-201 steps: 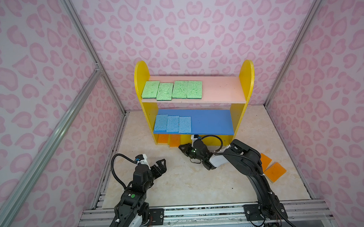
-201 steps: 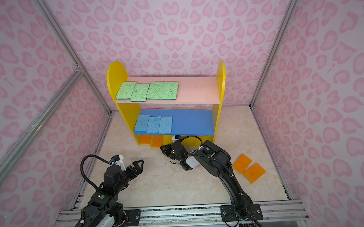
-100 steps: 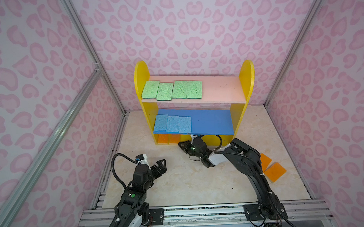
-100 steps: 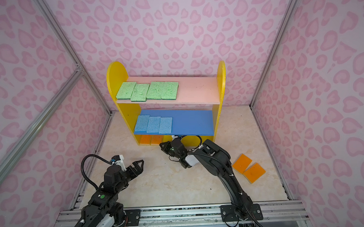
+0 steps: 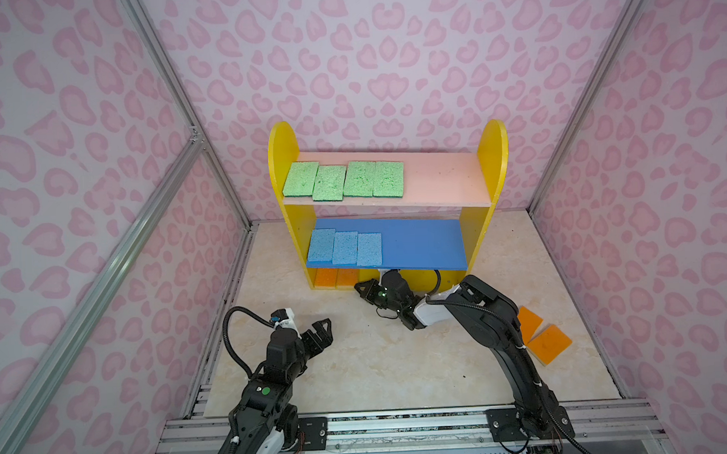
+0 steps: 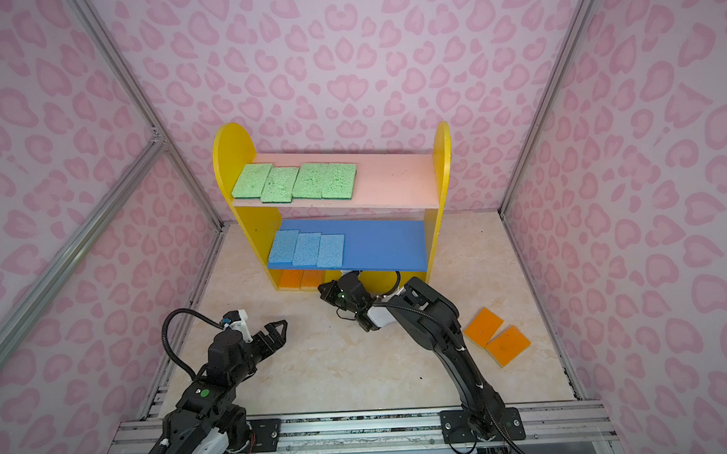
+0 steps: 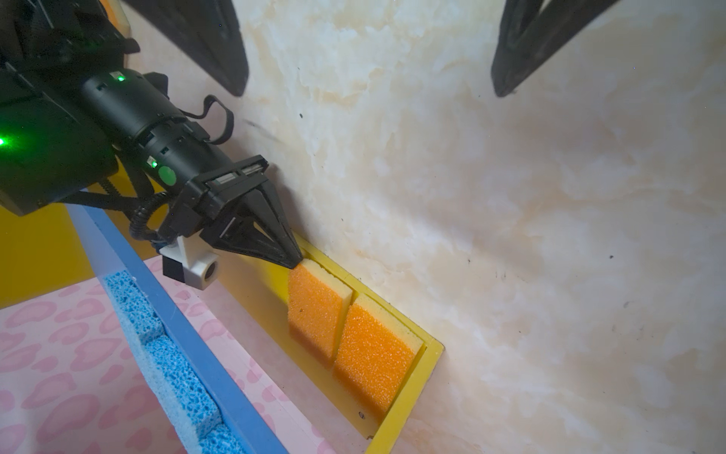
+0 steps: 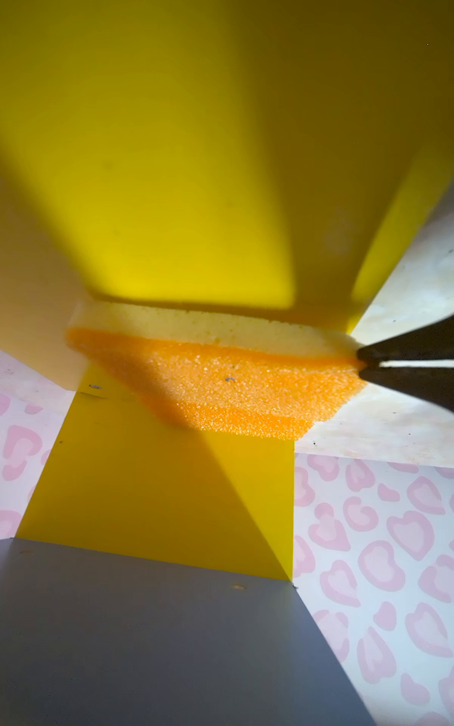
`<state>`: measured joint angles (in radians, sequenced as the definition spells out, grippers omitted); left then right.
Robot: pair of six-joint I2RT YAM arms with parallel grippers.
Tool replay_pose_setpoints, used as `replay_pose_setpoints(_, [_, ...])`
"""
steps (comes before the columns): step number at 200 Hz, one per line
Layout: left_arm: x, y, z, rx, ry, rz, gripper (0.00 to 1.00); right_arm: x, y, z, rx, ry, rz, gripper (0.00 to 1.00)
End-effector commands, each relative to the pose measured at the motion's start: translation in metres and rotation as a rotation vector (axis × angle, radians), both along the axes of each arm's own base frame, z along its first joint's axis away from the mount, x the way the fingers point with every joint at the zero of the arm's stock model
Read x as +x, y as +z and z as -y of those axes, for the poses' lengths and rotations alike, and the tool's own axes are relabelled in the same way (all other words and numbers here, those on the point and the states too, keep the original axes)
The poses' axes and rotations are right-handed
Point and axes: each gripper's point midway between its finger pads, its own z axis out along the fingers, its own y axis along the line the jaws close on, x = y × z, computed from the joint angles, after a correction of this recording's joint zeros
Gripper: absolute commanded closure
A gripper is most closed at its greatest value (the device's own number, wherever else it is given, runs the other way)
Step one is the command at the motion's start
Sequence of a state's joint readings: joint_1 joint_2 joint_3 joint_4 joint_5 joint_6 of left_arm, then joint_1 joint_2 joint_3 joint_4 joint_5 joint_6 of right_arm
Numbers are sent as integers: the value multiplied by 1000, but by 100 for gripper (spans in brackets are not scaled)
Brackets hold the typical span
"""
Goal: Place and organize the cleaning sponges onto the shelf
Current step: 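Push the orange sponge upright into the bottom compartment beside the first sponge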
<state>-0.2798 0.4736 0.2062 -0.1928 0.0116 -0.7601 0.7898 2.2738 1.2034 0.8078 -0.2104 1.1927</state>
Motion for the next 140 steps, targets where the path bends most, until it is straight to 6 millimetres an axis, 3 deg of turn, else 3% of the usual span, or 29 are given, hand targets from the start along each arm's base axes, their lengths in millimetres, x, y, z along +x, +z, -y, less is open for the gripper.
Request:
replay_pose_setpoints(1, [1, 2, -1, 10, -2, 4, 3, 1, -7, 2, -28, 9, 7, 91])
replay_pose_setpoints(58, [1, 2, 0, 7, 0, 3, 3, 1, -5, -1, -29, 15, 9, 87])
replay_pose_setpoints(140, [1, 10, 3, 1, -25, 20, 3, -14, -5, 6, -101, 26, 26, 50])
